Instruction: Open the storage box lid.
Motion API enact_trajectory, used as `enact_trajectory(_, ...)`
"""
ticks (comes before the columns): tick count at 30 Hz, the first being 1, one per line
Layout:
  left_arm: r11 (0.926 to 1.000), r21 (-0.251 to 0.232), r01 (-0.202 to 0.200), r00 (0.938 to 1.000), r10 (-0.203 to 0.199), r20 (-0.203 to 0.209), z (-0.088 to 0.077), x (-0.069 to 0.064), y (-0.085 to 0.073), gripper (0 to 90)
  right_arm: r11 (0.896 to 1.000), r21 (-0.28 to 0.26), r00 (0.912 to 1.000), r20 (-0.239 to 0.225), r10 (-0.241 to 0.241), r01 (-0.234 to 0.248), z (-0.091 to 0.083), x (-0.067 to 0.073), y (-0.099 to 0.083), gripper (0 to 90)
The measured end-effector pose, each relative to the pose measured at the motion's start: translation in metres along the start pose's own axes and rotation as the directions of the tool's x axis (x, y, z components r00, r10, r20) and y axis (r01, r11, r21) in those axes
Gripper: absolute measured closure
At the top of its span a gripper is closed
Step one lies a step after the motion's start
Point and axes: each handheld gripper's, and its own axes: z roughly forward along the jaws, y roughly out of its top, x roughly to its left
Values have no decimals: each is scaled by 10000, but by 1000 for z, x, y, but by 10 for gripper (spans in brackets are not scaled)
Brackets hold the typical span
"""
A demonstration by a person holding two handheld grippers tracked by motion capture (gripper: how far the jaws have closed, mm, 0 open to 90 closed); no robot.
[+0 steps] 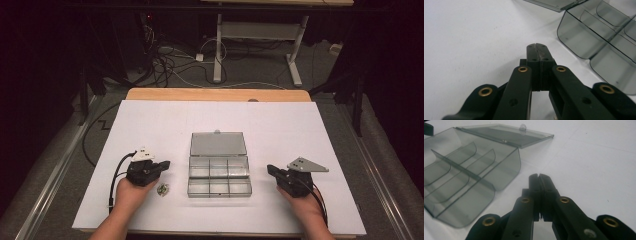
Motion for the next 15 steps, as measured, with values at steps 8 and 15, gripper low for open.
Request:
enact_trajectory(8, 9999, -110, -45, 10000, 45, 27, -14, -7, -14, 819, 9996, -26, 9996, -43, 290, -290, -13, 1, -14, 730)
enact_trajectory(15, 9988, -444, -210, 9998, 210, -22, -15, -10, -13, 608, 9999, -73, 9998, -207, 79, -81, -7, 2, -10, 426)
